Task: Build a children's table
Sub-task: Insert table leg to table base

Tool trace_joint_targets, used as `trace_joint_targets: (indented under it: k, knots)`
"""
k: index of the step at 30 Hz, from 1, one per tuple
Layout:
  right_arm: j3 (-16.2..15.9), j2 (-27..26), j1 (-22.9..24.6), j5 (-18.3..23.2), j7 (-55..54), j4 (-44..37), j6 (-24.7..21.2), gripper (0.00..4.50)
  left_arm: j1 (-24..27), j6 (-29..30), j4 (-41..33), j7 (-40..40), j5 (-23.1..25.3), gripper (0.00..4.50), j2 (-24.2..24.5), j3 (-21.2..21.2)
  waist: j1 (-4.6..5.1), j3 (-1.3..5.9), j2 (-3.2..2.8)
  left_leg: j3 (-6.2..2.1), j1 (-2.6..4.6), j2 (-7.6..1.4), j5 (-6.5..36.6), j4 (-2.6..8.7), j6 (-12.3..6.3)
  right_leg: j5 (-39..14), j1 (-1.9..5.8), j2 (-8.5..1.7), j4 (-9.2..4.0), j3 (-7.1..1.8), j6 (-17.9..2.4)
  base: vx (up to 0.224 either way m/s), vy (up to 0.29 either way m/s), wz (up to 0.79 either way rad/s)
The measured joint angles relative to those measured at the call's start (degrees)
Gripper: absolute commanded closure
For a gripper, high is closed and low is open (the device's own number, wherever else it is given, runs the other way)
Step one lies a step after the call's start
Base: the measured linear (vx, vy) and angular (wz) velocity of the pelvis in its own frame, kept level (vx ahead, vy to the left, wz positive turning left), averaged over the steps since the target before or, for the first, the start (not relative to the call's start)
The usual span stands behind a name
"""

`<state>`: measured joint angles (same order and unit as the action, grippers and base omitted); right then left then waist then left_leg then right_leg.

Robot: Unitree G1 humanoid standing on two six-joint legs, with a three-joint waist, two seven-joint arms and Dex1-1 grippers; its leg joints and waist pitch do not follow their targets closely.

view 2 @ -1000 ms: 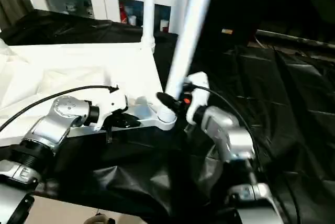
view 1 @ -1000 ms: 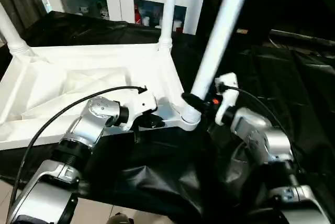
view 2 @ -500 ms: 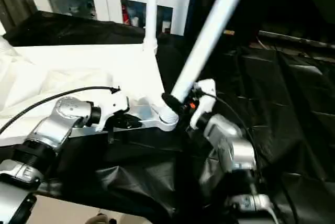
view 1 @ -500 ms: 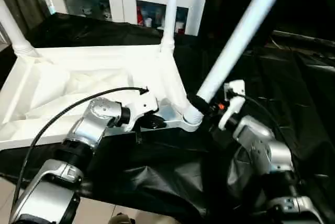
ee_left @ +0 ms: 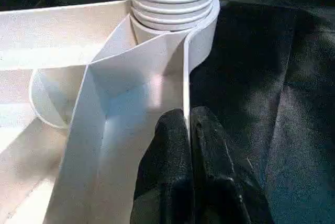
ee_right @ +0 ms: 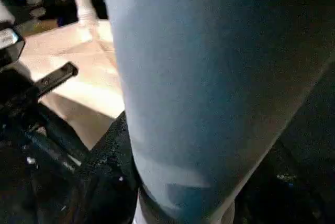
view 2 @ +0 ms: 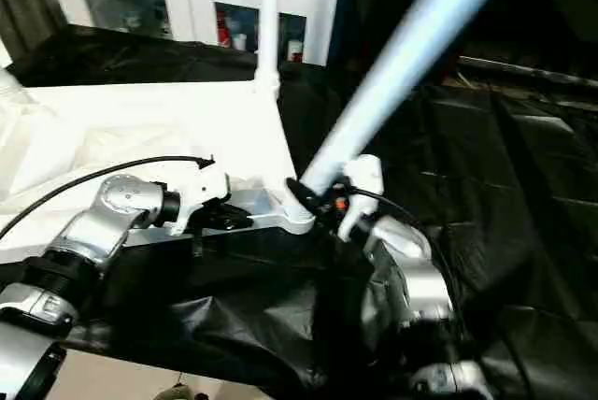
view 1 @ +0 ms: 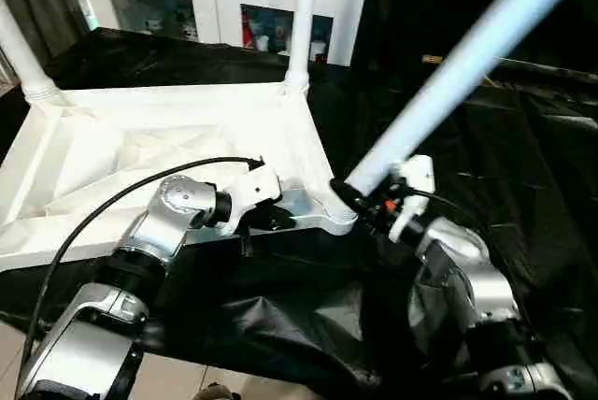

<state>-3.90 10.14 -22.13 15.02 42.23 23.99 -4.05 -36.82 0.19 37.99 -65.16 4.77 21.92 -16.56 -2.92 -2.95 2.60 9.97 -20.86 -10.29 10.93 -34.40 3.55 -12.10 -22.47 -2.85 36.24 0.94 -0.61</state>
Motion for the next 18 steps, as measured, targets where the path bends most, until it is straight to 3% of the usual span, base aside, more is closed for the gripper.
trace_joint_targets:
  k: [6, 18]
  knots:
    - [-1.59, 1.97, -4.22, -1.27, 4.17, 3.38, -1.62, 2.61, 0.01, -0.15, 0.0, -0.37, 0.16, 4.5, 0.41, -0.09, 0.42, 0.15, 0.37, 0.0, 0.01, -0.03, 0.0, 0.0, 0.0, 0.01, 0.0, 0.01, 0.0, 0.04, 0.0, 0.0, 0.0, 0.0]
    - [-3.42, 3.67, -6.44, -2.07, 12.68, 7.47, 0.75, 2.61, 0.74, -1.61, -0.71, -4.83, -0.75, 4.5, 2.1, -0.19, 0.77, 0.36, 0.71, 0.0, -0.02, -0.04, 0.03, 0.12, -0.02, -0.01, -0.01, 0.01, -0.13, 0.09, 0.01, 0.0, 0.0, 0.0]
